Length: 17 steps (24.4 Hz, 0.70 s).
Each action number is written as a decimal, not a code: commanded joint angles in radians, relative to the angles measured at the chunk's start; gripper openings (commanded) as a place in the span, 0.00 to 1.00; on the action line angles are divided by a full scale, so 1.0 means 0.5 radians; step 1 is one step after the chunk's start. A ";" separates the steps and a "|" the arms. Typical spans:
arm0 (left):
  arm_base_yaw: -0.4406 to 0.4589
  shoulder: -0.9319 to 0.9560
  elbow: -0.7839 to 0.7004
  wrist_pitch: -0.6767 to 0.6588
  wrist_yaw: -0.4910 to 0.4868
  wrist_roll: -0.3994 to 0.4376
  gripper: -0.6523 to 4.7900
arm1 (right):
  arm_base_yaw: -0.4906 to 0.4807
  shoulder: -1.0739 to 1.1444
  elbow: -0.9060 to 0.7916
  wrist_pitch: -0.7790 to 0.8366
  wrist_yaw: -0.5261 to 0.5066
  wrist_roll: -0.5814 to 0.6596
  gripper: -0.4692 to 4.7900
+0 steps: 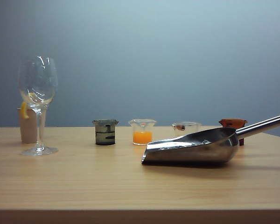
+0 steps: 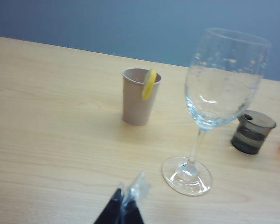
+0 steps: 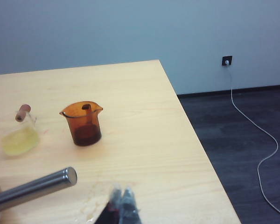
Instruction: Pick up the ice scoop on the desk filled with ice cubes, pour the ice into the goblet, and finally put the scoop back on the table.
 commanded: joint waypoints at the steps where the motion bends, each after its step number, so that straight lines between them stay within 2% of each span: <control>1: 0.000 0.001 0.005 0.011 -0.003 0.015 0.11 | 0.001 0.002 -0.002 -0.069 -0.024 0.005 0.09; 3: 0.000 0.001 0.005 0.011 -0.058 0.017 0.11 | 0.001 0.002 -0.002 -0.121 -0.086 0.004 0.09; 5: -0.001 0.001 0.007 0.011 -0.031 0.008 0.11 | 0.001 0.002 0.000 -0.086 -0.087 0.024 0.09; 7: -0.001 0.001 0.043 -0.012 0.056 0.008 0.11 | 0.002 0.002 0.047 -0.060 -0.087 0.217 0.09; 12: -0.001 0.011 0.364 -0.303 0.063 0.011 0.11 | 0.003 0.057 0.440 -0.277 -0.088 0.330 0.08; 14: -0.001 0.060 0.490 -0.352 0.064 0.010 0.11 | 0.004 0.155 0.597 -0.277 -0.158 0.504 0.08; 17: -0.001 0.250 0.687 -0.418 0.078 0.014 0.11 | 0.005 0.424 0.809 -0.319 -0.288 0.639 0.08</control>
